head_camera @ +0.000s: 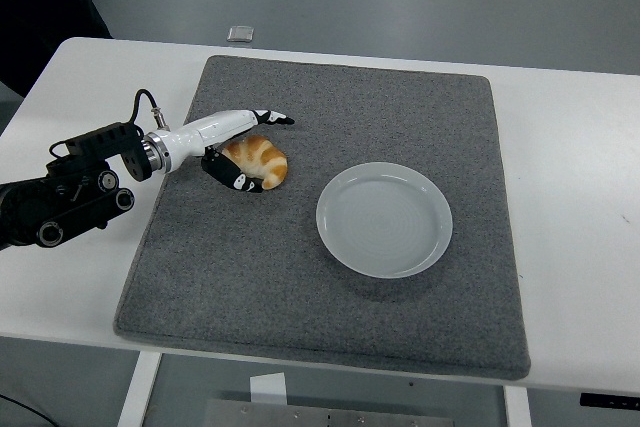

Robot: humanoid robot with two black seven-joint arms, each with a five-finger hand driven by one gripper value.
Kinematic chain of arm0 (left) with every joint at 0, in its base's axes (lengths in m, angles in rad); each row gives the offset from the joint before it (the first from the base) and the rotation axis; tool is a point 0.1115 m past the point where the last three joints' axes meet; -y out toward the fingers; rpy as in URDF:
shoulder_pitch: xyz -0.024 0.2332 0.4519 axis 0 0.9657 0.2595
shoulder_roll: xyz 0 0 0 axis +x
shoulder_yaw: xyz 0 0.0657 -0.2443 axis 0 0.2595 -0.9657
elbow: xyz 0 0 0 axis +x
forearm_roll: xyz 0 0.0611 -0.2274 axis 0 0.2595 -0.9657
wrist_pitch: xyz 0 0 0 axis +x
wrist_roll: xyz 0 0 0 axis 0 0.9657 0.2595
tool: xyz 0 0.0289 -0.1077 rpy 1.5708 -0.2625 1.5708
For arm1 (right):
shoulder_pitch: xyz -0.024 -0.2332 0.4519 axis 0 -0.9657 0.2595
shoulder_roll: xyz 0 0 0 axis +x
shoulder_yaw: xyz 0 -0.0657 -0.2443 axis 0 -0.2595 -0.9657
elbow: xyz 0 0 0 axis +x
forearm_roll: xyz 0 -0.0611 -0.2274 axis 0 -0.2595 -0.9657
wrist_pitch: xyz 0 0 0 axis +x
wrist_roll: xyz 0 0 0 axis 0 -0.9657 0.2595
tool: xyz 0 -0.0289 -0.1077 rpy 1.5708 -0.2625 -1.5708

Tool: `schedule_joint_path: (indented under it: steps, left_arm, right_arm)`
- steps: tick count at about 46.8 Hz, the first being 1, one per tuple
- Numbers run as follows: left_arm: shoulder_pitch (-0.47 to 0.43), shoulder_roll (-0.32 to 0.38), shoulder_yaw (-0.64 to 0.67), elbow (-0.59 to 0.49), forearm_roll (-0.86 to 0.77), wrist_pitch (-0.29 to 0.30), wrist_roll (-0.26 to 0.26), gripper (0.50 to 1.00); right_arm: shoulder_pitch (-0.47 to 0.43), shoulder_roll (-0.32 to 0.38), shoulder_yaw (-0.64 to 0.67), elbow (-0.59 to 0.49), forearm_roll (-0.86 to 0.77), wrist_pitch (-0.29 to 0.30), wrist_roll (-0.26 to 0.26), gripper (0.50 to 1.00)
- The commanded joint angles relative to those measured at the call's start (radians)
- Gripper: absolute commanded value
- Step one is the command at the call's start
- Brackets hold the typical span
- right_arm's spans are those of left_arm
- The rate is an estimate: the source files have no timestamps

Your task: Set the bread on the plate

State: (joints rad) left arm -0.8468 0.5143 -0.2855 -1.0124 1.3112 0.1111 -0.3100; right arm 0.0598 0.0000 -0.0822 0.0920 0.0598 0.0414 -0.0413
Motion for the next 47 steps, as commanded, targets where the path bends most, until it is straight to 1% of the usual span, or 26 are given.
schedule_joint_path:
  steps: [1,15,24,27,31,32,34,37,40,45,46,47]
  left_arm:
    - [0.0,0.0,0.002,0.0,-0.001,0.009,0.0,0.996]
    - [-0.003,0.0,0.003,0.003,0.0,0.007,0.0,0.996]
    - [-0.003,0.0,0.003,0.003,0.002,0.007,0.0,0.984]
    - [-0.005,0.0,0.003,0.005,0.002,0.007,0.0,0.969]
    - [-0.006,0.0,0.003,0.003,0.002,0.007,0.0,0.919]
    - [-0.006,0.0,0.003,0.003,0.0,0.007,0.0,0.898]
    - [-0.008,0.0,0.003,0.0,0.002,0.007,0.0,0.885]
    - [-0.008,0.0,0.003,0.0,0.002,0.007,0.0,0.821]
    - [-0.008,0.001,0.003,-0.002,0.002,0.007,0.0,0.806]
    - [-0.009,0.001,0.003,-0.002,0.002,0.007,0.0,0.684]
    - [-0.009,0.001,0.003,-0.002,0.002,0.007,0.0,0.666]
    - [-0.009,0.001,0.003,-0.002,0.002,0.007,0.0,0.664]
  right_arm:
    - [0.0,0.0,-0.001,0.0,0.0,0.0,0.0,0.952]
    - [0.0,0.0,0.001,0.0,0.0,0.0,0.0,0.952]
    - [0.0,0.0,-0.001,0.0,0.0,0.0,0.0,0.952]
    - [0.0,0.0,0.001,0.0,0.0,0.0,0.0,0.952]
    - [0.0,0.0,0.001,0.0,0.0,0.0,0.0,0.952]
    - [0.0,0.0,-0.001,0.0,0.0,0.0,0.0,0.952]
    - [0.0,0.0,0.001,0.0,0.0,0.0,0.0,0.952]
    - [0.0,0.0,0.001,0.0,0.0,0.0,0.0,0.952]
    - [0.0,0.0,-0.001,0.0,0.0,0.0,0.0,0.954]
    - [0.0,0.0,-0.001,0.0,0.0,0.0,0.0,0.952]
    - [0.0,0.0,-0.001,0.0,0.0,0.0,0.0,0.952]
    - [0.0,0.0,-0.001,0.0,0.0,0.0,0.0,0.952]
